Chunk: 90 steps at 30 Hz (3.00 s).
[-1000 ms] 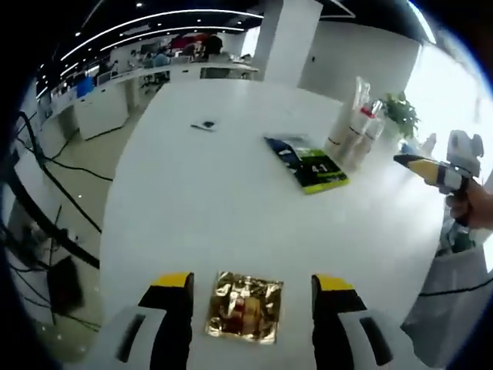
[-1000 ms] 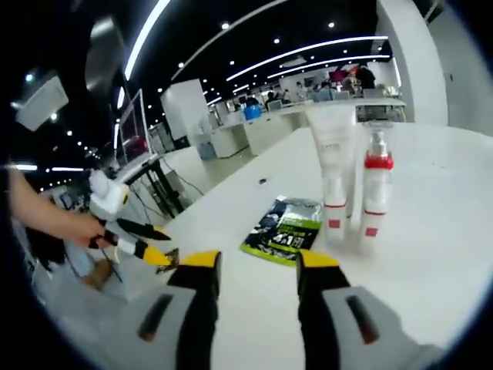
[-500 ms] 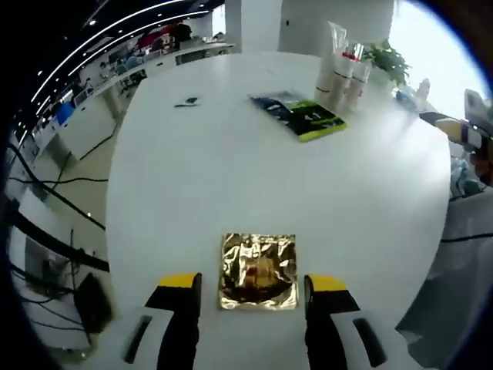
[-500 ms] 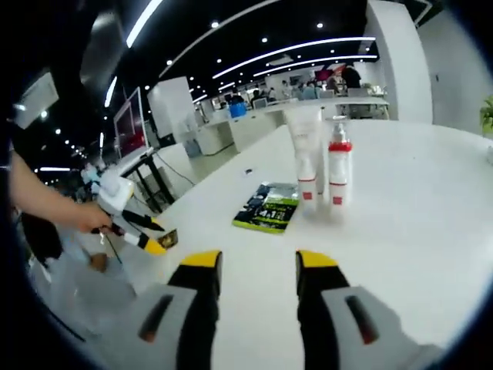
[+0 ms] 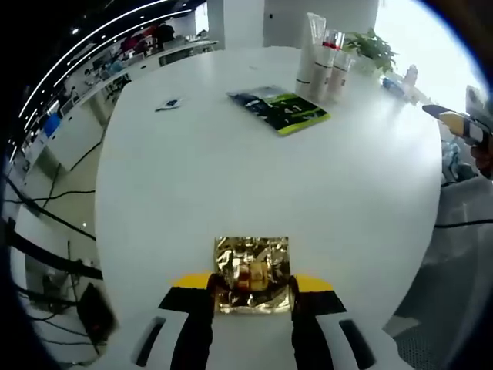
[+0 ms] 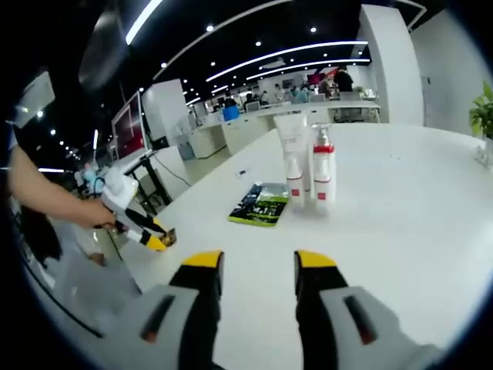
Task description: Arrange the skincare products in the storage area until every visible bottle or jar stands upright without overlapping.
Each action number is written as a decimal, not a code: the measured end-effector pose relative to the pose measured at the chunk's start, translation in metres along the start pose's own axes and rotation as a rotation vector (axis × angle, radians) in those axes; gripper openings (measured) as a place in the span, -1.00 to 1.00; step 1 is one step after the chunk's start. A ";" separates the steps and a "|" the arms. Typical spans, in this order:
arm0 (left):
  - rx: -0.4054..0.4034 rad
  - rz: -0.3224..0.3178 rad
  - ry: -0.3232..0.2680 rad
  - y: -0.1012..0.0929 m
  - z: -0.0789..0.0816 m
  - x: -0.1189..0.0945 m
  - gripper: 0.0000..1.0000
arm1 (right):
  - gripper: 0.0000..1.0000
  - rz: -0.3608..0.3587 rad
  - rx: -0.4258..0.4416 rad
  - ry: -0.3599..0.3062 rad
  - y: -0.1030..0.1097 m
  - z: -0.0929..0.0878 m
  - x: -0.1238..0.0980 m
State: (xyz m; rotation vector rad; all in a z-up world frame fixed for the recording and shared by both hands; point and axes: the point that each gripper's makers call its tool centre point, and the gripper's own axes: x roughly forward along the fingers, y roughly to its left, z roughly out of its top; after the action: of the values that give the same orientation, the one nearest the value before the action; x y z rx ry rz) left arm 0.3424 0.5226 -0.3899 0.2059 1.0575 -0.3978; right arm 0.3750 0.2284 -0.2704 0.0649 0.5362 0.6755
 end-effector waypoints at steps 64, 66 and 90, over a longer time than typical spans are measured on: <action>-0.274 -0.700 -0.329 -0.224 0.109 -0.095 -0.35 | -0.96 0.528 0.657 0.080 0.096 0.008 -0.010; -0.292 -0.731 -0.313 -0.231 0.105 -0.095 -0.53 | -0.96 0.538 0.662 0.069 0.096 0.012 -0.010; -0.576 -0.907 -0.415 -0.239 0.125 -0.115 -0.63 | -0.95 0.574 0.742 -0.043 0.091 0.028 -0.021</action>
State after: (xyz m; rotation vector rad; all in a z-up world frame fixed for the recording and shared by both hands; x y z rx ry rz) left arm 0.2949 0.2859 -0.2234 -0.8710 0.7609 -0.8760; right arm 0.3228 0.2901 -0.2158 0.9555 0.7117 0.9960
